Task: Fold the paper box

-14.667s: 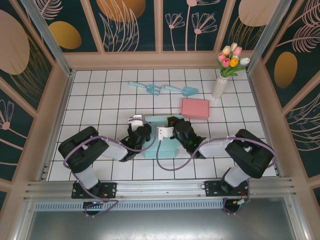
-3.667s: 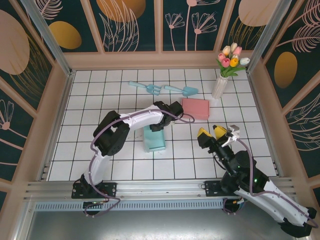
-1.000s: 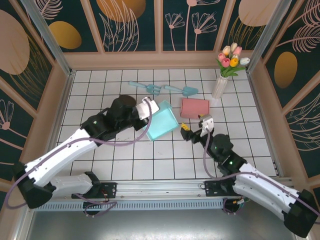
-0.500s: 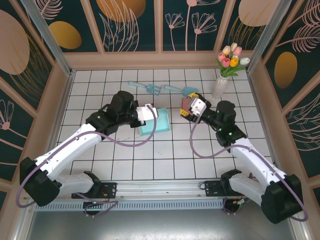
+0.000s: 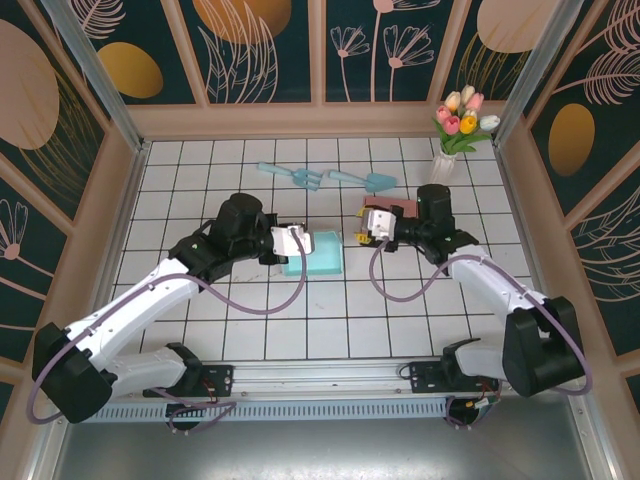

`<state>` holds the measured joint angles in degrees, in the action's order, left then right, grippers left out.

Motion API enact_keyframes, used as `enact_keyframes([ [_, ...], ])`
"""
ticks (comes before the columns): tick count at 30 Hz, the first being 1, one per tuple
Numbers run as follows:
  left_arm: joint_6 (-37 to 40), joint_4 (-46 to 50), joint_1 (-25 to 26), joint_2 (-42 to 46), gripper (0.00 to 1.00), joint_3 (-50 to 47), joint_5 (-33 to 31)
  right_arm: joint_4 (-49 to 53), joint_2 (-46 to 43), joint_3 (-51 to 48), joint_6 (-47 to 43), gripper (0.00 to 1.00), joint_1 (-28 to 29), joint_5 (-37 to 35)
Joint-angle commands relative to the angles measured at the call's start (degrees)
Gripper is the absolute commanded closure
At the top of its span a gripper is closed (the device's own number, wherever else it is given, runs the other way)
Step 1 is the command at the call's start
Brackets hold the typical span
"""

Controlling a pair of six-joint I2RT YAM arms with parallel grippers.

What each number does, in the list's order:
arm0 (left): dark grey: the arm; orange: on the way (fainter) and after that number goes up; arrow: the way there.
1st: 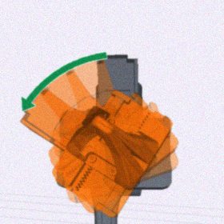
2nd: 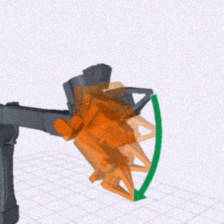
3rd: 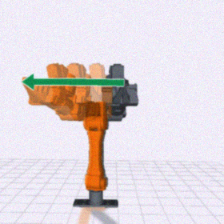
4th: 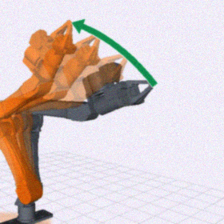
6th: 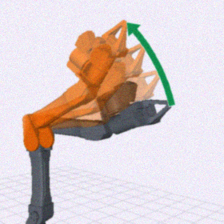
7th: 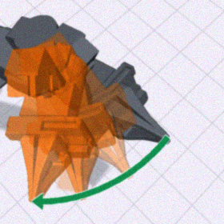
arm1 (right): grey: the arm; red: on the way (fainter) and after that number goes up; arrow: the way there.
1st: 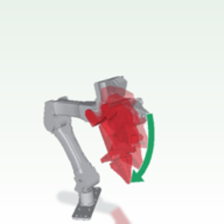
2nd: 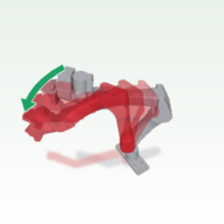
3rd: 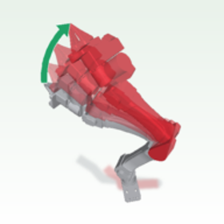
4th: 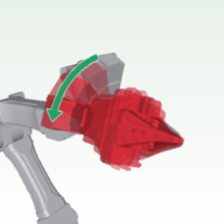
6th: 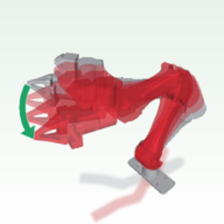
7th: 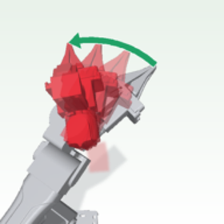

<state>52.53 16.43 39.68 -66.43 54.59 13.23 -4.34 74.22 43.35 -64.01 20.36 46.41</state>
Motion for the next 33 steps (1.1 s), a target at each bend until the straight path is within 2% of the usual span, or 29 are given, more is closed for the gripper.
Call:
enact_keyframes([
  [1,1.69,-2.96,-0.06,0.57,1.0,-0.78,2.68,0.76,1.92,3.0,-3.71,0.57,1.45,4.56],
  [12,1.99,-3.06,-0.09,-0.27,1.0,-0.96,3.13,4.61,5.7,6.71,-6.15,0.58,4.81,7.23],
  [22,2.17,-3.94,-0.1,-1.15,1.0,-1.42,0.44,9.39,8.22,8.81,-8.14,0.58,7.29,7.94],
  [29,2.75,-5.25,-0.11,-1.15,1.0,-2.68,-2.46,16.78,9.27,11.4,-10.33,0.56,7.57,10.07],
  [33,2.36,-4.83,-0.1,-0.96,1.0,-2.1,-0.41,14.6,9.53,11.18,-8.85,0.58,8.7,9.69],
])
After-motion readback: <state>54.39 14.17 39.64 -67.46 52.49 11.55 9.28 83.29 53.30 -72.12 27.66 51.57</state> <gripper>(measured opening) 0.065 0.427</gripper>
